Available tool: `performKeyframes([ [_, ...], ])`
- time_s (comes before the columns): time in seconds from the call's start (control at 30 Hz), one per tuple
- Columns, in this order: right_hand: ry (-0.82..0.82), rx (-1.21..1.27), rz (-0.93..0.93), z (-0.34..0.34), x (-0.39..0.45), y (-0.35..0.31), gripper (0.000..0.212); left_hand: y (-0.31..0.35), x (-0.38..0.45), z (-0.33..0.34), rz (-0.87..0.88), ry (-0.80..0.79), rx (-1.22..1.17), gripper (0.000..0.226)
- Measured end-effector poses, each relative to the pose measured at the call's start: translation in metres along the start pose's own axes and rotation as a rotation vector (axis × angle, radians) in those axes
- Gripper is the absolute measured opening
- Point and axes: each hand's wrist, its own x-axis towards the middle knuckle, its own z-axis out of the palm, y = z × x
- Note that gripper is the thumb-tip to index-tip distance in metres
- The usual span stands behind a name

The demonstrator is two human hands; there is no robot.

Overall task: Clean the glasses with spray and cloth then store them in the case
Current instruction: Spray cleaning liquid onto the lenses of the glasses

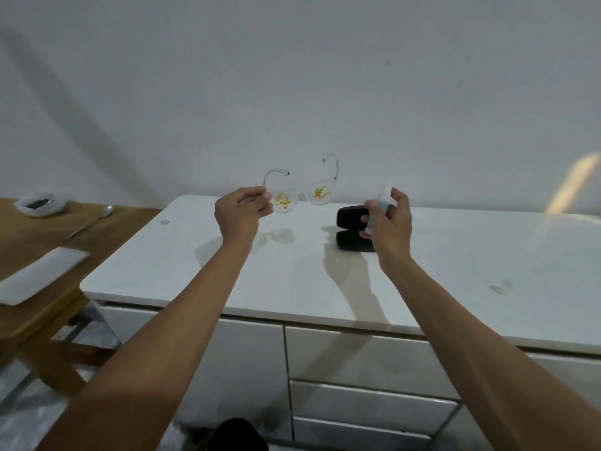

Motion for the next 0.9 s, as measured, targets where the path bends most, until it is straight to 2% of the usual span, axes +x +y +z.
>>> performKeyframes([
  [0.07, 0.076, -0.033, -0.054, -0.027, 0.006, -0.005, 0.036, -0.004, -0.003, 0.010, -0.004, -0.016, -0.002, 0.016],
  [0.23, 0.295, -0.154, -0.144, -0.097, 0.010, -0.010, 0.037, -0.014, -0.014, 0.034, -0.019, -0.056, 0.000, 0.018],
  [0.47, 0.511, -0.200, -0.115, -0.172, 0.003, -0.008, 0.039, -0.028, -0.029, 0.058, -0.054, -0.110, 0.016, 0.017],
  [0.63, 0.570, -0.236, -0.099, -0.200, 0.000, 0.002, 0.039, -0.035, -0.037, 0.068, -0.061, -0.131, 0.037, 0.015],
  [0.9, 0.577, -0.271, -0.012, -0.215, -0.002, 0.027, 0.038, -0.041, -0.040, 0.074, -0.073, -0.142, 0.074, 0.015],
])
